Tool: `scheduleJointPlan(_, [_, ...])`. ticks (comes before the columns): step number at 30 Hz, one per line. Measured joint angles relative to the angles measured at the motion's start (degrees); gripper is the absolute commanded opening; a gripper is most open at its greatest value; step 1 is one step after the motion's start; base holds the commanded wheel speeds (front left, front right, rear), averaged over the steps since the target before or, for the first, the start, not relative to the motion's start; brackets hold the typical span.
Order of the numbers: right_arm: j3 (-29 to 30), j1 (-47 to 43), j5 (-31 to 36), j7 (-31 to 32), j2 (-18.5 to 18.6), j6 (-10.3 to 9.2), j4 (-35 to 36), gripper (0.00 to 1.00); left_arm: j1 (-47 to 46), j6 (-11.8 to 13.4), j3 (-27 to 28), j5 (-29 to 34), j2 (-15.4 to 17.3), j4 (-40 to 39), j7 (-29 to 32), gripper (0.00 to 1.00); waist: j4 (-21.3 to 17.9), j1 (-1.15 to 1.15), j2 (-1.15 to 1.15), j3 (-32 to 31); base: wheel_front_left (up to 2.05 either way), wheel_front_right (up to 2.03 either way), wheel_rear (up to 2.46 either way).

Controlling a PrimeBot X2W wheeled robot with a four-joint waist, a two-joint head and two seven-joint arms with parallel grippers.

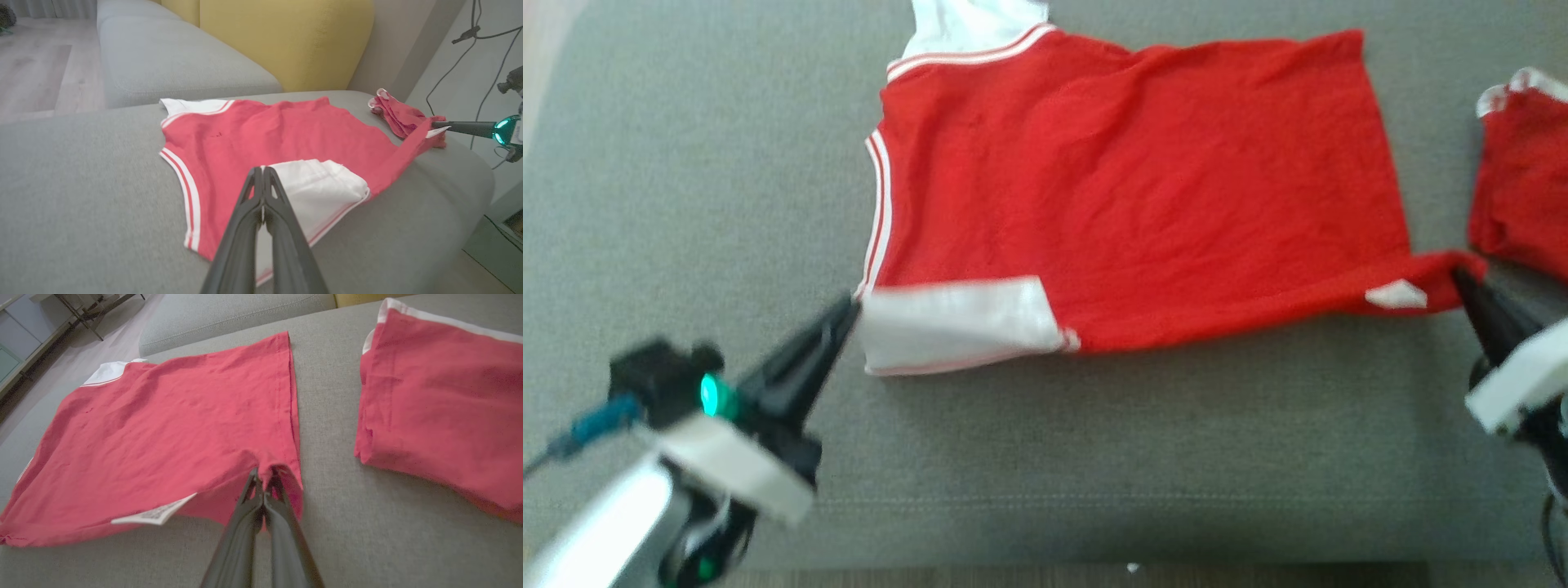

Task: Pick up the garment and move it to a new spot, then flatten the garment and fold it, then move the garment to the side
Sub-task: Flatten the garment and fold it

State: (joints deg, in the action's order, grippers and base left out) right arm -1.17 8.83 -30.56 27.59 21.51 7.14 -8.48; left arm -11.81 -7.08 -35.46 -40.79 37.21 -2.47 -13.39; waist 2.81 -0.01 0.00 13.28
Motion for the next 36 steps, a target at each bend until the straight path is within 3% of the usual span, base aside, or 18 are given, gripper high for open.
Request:
scheduleJointPlan(13, [-2.8, 14.3, 3.7, -3.7, 0.4, 0.00, -9.0, 0.00, -20.9, -0.4, -3.5, 6.1, -5.2, 12.4, -0.9, 0.00, 1.5, 0.00, 0.00, 8.0, 0.00, 0.00, 0.00])
scheduleJointPlan(23, [-5.9, 18.7, 3.4, -7.7, 0.8, 0.00, -14.2, 0.00, -22.4, -0.5, 4.4, 13.7, -9.6, 11.6, -0.9, 0.00, 0.7, 0.01, 0.00, 10.6, 0.00, 0.00, 0.00])
scheduleJointPlan(27, [-6.2, 18.8, 2.9, -8.5, 0.8, 0.00, -15.4, 0.00, -22.0, -0.5, 4.8, 14.1, -9.9, 11.8, -0.9, 0.00, 0.5, 0.01, 0.00, 10.2, 0.00, 0.00, 0.00])
scheduleJointPlan(28, [-6.5, 19.1, 2.3, -9.4, 0.8, 0.00, -16.0, 0.33, -21.5, -0.5, 4.8, 14.0, -10.2, 12.7, -0.9, 0.26, 0.3, 0.01, 0.00, 10.0, 0.00, 0.00, 0.00])
scheduleJointPlan(29, [-6.6, 19.4, 2.2, -10.1, 0.7, 0.00, -16.2, 1.00, -21.3, -0.5, 4.9, 14.0, -10.5, 13.4, -0.9, 0.84, 0.3, 0.01, 0.00, 9.9, 0.00, 0.00, 0.00])
scheduleJointPlan(30, [-6.6, 19.5, 1.9, -11.1, 0.6, 0.00, -16.3, 1.00, -21.0, -0.5, 5.0, 14.0, -10.8, 14.1, -0.9, 1.00, 0.3, 0.01, 0.00, 9.8, 0.00, 0.00, 0.00])
scheduleJointPlan(36, [-6.7, 18.1, 1.7, -19.4, -0.8, 0.00, -12.6, 1.00, -15.4, -0.5, 11.8, 14.2, -14.2, 13.3, -1.3, 1.00, 0.1, 0.01, 0.00, 8.2, 0.00, 0.00, 0.00])
